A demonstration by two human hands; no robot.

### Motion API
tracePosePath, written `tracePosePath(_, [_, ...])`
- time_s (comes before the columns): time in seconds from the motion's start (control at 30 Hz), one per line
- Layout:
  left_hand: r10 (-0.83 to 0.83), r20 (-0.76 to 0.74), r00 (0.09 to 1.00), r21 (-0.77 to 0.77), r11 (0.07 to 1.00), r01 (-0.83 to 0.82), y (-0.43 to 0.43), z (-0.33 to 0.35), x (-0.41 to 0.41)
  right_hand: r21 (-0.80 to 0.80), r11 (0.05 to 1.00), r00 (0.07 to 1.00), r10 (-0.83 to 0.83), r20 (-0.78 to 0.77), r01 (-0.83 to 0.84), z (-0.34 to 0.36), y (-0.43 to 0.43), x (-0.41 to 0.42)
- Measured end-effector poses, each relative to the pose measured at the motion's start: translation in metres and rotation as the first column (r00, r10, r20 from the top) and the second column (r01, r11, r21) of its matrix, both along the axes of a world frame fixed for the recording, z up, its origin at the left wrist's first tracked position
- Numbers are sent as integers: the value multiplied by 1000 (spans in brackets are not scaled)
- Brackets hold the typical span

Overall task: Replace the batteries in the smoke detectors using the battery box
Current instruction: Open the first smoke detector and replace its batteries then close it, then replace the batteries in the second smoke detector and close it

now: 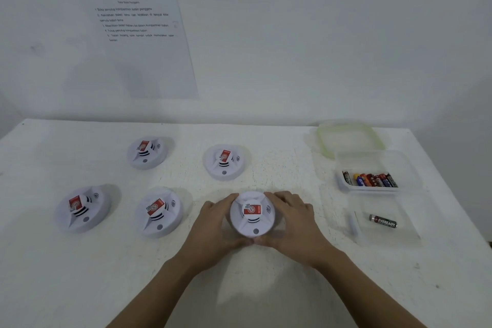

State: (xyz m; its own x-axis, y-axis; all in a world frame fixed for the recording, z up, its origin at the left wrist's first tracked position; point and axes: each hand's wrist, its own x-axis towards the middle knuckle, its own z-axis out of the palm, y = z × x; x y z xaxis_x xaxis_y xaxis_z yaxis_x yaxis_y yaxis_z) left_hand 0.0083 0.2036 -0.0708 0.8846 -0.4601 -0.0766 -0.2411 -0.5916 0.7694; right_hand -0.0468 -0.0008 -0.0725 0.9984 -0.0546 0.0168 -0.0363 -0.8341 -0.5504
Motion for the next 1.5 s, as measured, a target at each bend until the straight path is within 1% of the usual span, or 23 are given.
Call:
tracePosePath(0.07, [-54, 59, 997, 32, 998, 52, -3, -3, 3, 0, 1000, 1000, 8, -7, -8, -3, 0, 2])
tracePosePath(0.2, [-42, 34, 999, 2, 999, 42, -1, -2, 6, 4, 999, 999, 44, -25, -44, 0, -5, 6])
tracePosePath(0.3, [-69, 31, 997, 34, 997, 68, 2, 5, 8, 17, 996, 992, 86, -92, -85, 15, -8, 9])
tracePosePath(0.37, [-96, 9, 995, 17, 995, 96, 3, 8, 10, 113, 992, 993, 65, -100, -54, 21, -12, 11])
tracePosePath(0.43, [-114, -17, 993, 12, 993, 114, 9, 12, 13, 253, 967, 997, 7, -74, 12, 24, -13, 16])
tracePosePath(0.5, [-90, -33, 995, -13, 996, 89, 17, 19, 20, 353, 933, 998, -56, -28, 62, 27, -11, 25])
tracePosePath(0.57, [-37, 10, 999, -80, 996, 37, 21, 29, 30, 430, 897, 992, -126, 21, 105, 33, -7, 36])
tracePosePath(0.63, [59, 63, 996, -159, 986, -49, 22, 38, 44, 491, 861, 982, -183, 54, 133, 38, -1, 50])
tracePosePath(0.7, [166, 120, 979, -184, 973, -142, 18, 42, 61, 523, 838, 974, -217, 62, 154, 39, 5, 67])
tracePosePath(0.77, [219, 168, 961, -150, 969, -195, 12, 44, 77, 526, 833, 974, -225, 36, 173, 37, 10, 86])
tracePosePath(0.8, [210, 182, 961, -106, 975, -193, 9, 44, 86, 511, 840, 977, -212, 5, 180, 37, 12, 95])
tracePosePath(0.87, [140, 198, 970, 13, 989, -146, 1, 41, 104, 472, 859, 980, -182, -80, 198, 34, 16, 113])
tracePosePath(0.97, [63, 111, 992, 189, 978, -83, -4, 28, 127, 427, 877, 970, -150, -191, 220, 29, 20, 132])
tracePosePath(1.0, [29, 109, 994, 233, 971, -53, -5, 23, 133, 412, 884, 968, -145, -207, 221, 28, 21, 136])
tracePosePath(1.1, [-64, 124, 990, 275, 961, 28, -6, 11, 141, 354, 909, 965, -146, -218, 218, 24, 22, 143])
tracePosePath(1.2, [-37, 169, 985, 261, 965, -9, -4, 0, 149, 306, 932, 972, -137, -193, 192, 19, 23, 148])
tracePosePath(1.3, [-9, 178, 984, 225, 974, -32, -3, -1, 147, 330, 929, 978, -114, -177, 168, 15, 25, 151])
tracePosePath(1.33, [20, 202, 979, 174, 983, -56, -5, 2, 144, 361, 918, 980, -112, -163, 165, 16, 25, 151])
tracePosePath(1.4, [91, 278, 956, 21, 995, -100, -9, 8, 137, 431, 885, 982, -122, -145, 174, 18, 25, 149])
tracePosePath(1.43, [100, 251, 963, -11, 995, -100, -11, 16, 132, 468, 865, 982, -128, -141, 180, 20, 25, 147])
tracePosePath(1.47, [105, 193, 976, -40, 994, -99, -11, 21, 131, 507, 841, 981, -137, -135, 187, 22, 24, 144])
tracePosePath(1.5, [110, 134, 985, -38, 994, -105, -13, 27, 129, 549, 813, 981, -151, -125, 195, 25, 24, 142])
